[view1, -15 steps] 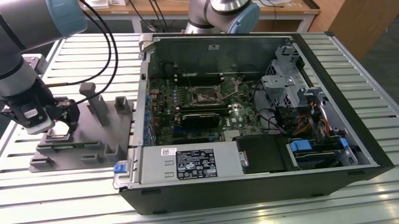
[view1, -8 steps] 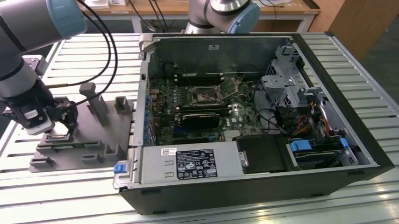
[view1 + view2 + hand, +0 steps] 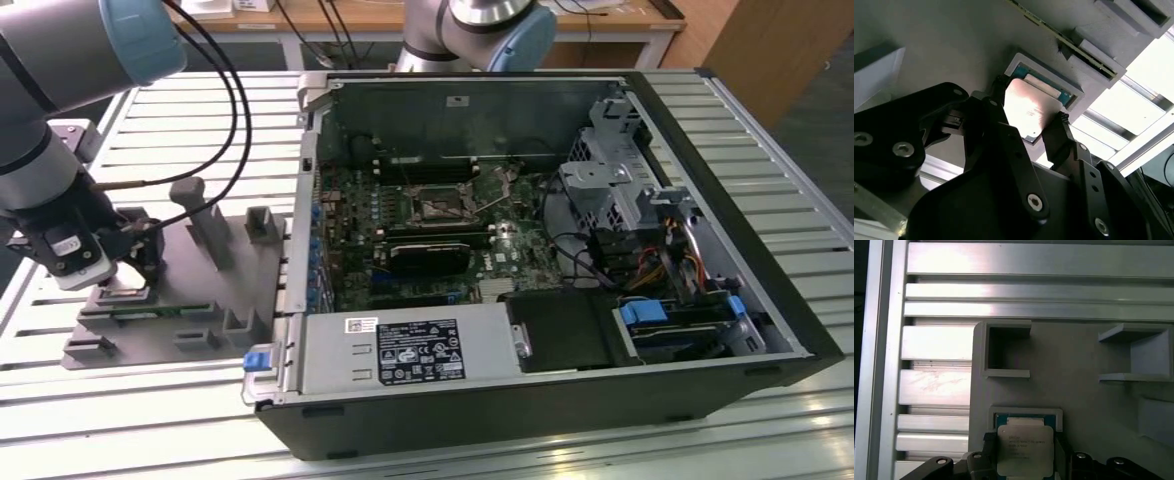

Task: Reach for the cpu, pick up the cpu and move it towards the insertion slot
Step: 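Pick up the cpu and move it towards the insertion slot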

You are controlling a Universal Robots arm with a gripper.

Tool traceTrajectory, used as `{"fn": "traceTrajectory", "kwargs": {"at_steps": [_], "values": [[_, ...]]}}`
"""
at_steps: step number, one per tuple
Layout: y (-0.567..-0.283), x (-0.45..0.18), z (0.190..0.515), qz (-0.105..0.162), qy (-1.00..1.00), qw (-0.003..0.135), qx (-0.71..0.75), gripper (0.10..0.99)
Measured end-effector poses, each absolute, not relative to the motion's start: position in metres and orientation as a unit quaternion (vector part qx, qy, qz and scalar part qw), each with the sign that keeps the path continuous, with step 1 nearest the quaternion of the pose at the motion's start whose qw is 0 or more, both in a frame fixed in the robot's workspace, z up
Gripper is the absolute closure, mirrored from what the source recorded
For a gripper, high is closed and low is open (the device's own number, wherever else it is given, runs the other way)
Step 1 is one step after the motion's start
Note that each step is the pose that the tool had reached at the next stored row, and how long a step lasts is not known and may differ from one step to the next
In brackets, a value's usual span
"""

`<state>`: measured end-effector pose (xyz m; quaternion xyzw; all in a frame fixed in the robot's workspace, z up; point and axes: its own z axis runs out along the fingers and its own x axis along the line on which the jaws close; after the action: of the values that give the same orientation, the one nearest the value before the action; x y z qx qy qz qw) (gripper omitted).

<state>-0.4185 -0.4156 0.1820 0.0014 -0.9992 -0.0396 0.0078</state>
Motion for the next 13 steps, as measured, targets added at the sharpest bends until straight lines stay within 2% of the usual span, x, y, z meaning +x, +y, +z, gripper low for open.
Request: {"fn": "traceTrajectory", "kwargs": {"at_steps": [13], "values": [[-0.416, -0.418, 0.202, -0.039, -0.999, 0.008, 0.001, 0.541]]}}
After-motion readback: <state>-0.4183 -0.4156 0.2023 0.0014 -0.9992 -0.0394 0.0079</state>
